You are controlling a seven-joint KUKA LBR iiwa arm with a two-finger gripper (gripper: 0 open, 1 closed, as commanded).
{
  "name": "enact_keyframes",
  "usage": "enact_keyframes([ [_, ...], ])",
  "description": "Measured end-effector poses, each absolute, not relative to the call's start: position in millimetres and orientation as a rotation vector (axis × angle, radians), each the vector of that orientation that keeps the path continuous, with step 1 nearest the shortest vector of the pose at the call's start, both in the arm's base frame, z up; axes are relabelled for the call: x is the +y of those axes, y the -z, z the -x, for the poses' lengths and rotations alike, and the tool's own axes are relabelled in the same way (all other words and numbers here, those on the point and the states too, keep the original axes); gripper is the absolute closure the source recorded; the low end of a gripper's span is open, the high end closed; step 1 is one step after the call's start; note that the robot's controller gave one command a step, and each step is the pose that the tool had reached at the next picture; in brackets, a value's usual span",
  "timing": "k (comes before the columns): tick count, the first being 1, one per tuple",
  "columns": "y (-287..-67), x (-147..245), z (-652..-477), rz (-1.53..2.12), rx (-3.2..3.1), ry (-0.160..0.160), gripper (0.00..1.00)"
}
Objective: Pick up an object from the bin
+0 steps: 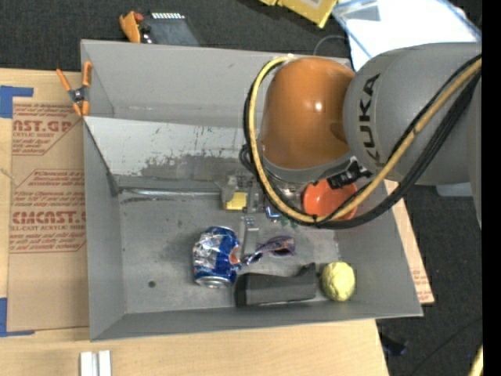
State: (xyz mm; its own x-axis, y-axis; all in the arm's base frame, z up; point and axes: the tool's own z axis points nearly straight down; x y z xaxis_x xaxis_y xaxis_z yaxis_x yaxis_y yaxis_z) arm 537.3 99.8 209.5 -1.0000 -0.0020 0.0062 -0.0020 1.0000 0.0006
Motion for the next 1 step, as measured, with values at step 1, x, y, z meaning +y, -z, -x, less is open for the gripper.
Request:
enact_keyframes([
  [1, -214.2, 99.1, -538.8, 0.0, -3.143, 0.002, 0.0],
])
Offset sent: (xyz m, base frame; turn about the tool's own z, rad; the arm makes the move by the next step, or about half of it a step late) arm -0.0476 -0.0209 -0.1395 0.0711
